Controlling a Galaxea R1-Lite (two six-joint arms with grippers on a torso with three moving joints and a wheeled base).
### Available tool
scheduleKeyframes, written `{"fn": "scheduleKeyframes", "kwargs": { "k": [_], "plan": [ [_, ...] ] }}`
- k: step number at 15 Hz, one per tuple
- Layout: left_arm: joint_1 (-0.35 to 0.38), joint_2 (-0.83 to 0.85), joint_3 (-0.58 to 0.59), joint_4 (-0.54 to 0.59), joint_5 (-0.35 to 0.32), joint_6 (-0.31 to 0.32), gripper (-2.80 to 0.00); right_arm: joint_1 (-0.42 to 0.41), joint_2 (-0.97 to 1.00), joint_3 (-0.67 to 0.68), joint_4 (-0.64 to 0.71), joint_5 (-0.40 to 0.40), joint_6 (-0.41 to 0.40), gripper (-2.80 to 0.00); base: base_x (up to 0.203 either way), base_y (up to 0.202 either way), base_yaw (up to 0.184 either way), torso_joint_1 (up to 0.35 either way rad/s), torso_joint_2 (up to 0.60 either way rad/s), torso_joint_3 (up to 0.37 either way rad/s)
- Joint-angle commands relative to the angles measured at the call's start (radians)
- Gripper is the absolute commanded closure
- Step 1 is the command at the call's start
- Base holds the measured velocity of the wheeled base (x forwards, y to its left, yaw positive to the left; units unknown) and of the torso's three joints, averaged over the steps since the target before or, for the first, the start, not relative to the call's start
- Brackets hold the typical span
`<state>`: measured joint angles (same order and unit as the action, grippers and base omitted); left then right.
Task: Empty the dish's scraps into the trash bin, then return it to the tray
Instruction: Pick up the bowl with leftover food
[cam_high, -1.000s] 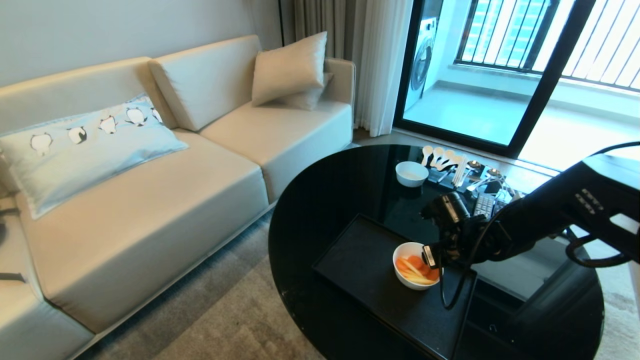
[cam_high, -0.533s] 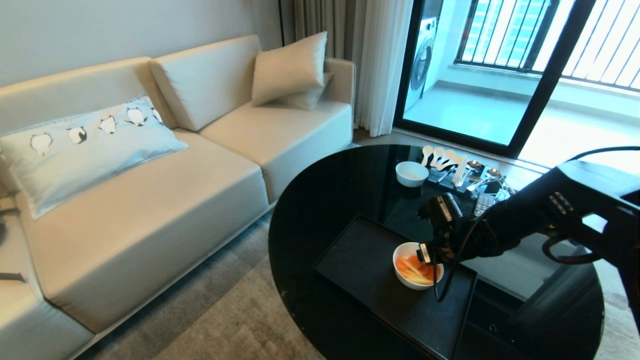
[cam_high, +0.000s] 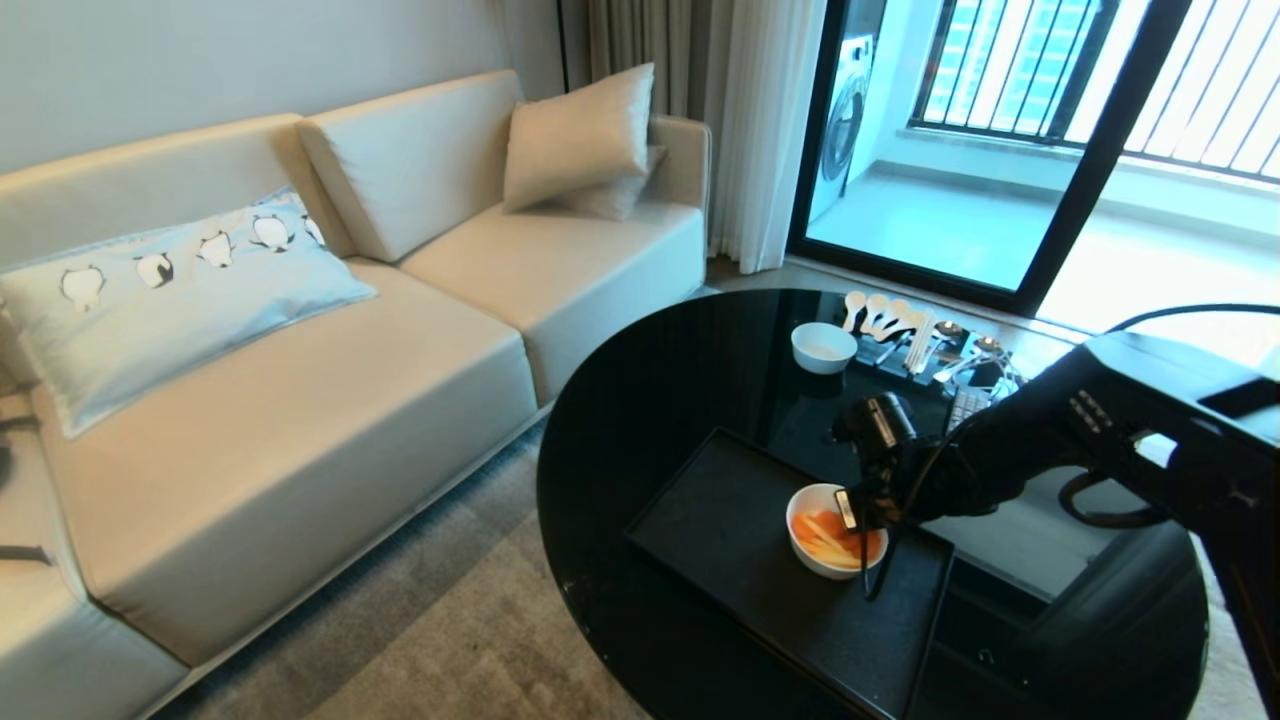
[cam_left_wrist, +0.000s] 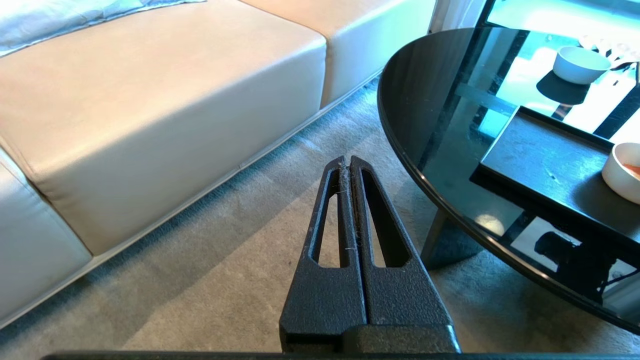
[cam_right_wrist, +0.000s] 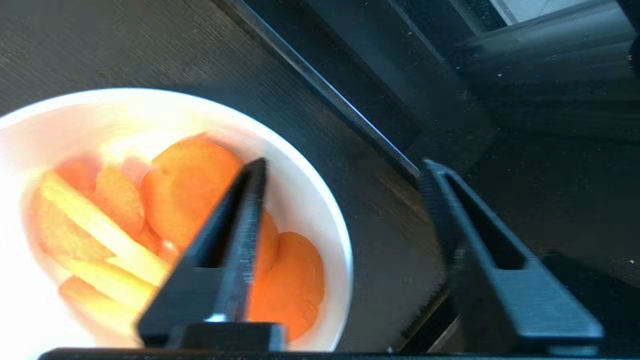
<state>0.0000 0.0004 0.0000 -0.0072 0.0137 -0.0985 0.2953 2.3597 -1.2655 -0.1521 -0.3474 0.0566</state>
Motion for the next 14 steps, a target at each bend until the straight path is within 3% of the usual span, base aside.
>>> {"fn": "scheduleKeyframes", "kwargs": {
  "k": [1,14],
  "plan": [
    [0.0,0.0,0.0,0.0,0.0,-0.001,0.0,-0.005,0.01,0.0,-0.001,-0.002,0.0,0.0,0.0,0.0,0.0,0.0,0.0,0.0],
    [0.0,0.0,0.0,0.0,0.0,-0.001,0.0,-0.02,-0.011,0.012,0.002,0.002,0.002,0.0,0.0,0.0,0.0,0.0,0.0,0.0]
  ]
}}
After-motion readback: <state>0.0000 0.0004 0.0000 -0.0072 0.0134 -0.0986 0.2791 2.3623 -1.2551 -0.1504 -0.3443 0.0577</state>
